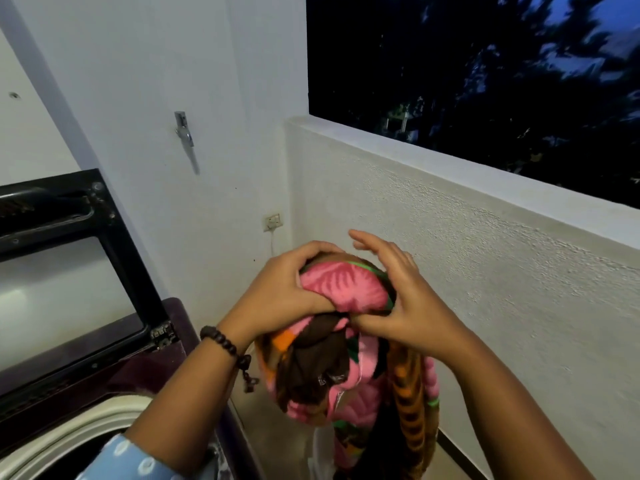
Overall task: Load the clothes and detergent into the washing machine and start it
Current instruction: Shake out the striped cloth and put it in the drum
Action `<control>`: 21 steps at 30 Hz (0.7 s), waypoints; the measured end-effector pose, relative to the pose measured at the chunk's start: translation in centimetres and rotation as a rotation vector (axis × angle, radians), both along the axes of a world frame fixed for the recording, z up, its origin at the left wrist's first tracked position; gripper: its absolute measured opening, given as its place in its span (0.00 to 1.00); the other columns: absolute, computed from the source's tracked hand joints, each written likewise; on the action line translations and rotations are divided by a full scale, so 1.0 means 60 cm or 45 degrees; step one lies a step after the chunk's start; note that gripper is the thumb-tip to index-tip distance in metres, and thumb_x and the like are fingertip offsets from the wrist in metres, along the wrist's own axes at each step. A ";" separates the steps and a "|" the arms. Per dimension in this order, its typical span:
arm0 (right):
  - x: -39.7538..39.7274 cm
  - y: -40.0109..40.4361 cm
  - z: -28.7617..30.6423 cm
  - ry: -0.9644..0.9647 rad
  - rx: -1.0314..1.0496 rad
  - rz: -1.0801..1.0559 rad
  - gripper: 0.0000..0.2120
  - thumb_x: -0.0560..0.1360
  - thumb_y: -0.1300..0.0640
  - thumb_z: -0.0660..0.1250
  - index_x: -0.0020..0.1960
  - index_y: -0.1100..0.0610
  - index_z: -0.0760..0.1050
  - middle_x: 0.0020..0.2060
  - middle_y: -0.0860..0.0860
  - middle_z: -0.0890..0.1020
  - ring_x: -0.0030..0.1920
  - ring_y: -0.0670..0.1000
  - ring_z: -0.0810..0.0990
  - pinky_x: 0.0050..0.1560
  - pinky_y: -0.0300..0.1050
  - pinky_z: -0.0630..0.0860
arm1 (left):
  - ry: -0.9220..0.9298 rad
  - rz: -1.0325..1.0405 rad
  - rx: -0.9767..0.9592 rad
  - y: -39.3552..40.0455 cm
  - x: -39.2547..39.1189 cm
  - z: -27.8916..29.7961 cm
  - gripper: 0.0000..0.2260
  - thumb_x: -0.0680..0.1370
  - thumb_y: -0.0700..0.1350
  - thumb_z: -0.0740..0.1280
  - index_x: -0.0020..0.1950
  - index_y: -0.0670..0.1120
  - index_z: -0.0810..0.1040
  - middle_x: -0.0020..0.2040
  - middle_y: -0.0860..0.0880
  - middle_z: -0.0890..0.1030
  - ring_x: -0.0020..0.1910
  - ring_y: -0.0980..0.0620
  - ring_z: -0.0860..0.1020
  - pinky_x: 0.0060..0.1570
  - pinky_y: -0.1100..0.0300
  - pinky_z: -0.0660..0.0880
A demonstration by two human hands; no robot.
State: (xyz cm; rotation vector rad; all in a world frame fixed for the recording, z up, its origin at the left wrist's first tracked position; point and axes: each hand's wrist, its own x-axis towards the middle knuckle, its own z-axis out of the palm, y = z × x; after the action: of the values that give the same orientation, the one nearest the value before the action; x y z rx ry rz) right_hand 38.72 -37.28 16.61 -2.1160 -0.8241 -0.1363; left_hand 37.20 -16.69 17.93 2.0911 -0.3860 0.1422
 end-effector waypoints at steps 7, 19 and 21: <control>0.009 -0.056 -0.030 0.714 0.368 0.215 0.65 0.55 0.43 0.83 0.77 0.39 0.42 0.75 0.46 0.63 0.71 0.48 0.70 0.65 0.46 0.74 | -0.155 0.035 -0.855 0.029 0.005 0.016 0.27 0.56 0.41 0.77 0.55 0.49 0.80 0.52 0.51 0.84 0.49 0.54 0.82 0.46 0.64 0.79; -0.021 0.010 -0.062 0.913 0.935 0.162 0.55 0.45 0.46 0.86 0.67 0.58 0.66 0.52 0.48 0.85 0.54 0.47 0.83 0.48 0.37 0.78 | -0.224 0.290 -1.477 0.009 0.005 -0.001 0.35 0.63 0.40 0.74 0.68 0.37 0.68 0.56 0.42 0.79 0.52 0.47 0.80 0.54 0.54 0.79; -0.018 0.014 -0.063 0.890 0.984 0.086 0.53 0.46 0.52 0.85 0.67 0.59 0.68 0.50 0.49 0.86 0.51 0.47 0.84 0.46 0.38 0.79 | -0.300 0.313 -1.341 0.004 0.001 -0.014 0.30 0.64 0.41 0.72 0.65 0.43 0.69 0.56 0.45 0.79 0.53 0.51 0.80 0.54 0.57 0.78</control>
State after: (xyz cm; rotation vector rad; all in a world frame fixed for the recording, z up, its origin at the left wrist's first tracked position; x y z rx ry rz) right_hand 37.63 -36.45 12.85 -1.2591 -0.3276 0.2732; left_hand 37.25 -16.43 17.09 1.0665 -0.1269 0.6000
